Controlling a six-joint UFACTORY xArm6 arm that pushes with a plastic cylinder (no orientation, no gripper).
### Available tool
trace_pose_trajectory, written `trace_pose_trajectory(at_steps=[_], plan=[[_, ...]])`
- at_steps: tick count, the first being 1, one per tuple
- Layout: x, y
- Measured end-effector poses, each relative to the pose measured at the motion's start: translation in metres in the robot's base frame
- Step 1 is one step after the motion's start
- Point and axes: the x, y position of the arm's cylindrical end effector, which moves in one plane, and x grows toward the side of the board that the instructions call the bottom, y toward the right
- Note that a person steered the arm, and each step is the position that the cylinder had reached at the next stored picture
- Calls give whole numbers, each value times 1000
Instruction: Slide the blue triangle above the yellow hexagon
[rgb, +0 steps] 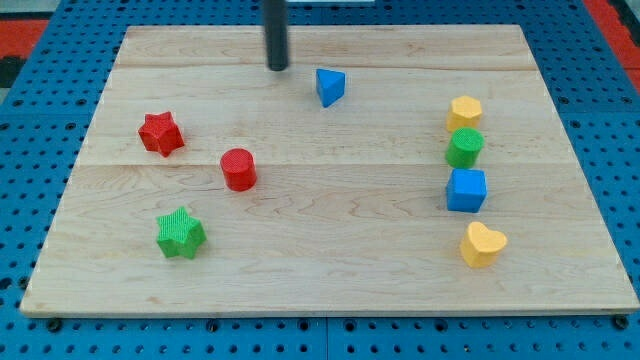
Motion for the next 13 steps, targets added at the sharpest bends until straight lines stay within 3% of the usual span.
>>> trace_pose_trajectory(at_steps=[1,2,4,6,9,10,12,13], plan=[[62,62],[37,109],[-16,79],[7,192],[-29,76],[6,97],[6,190],[-33,116]])
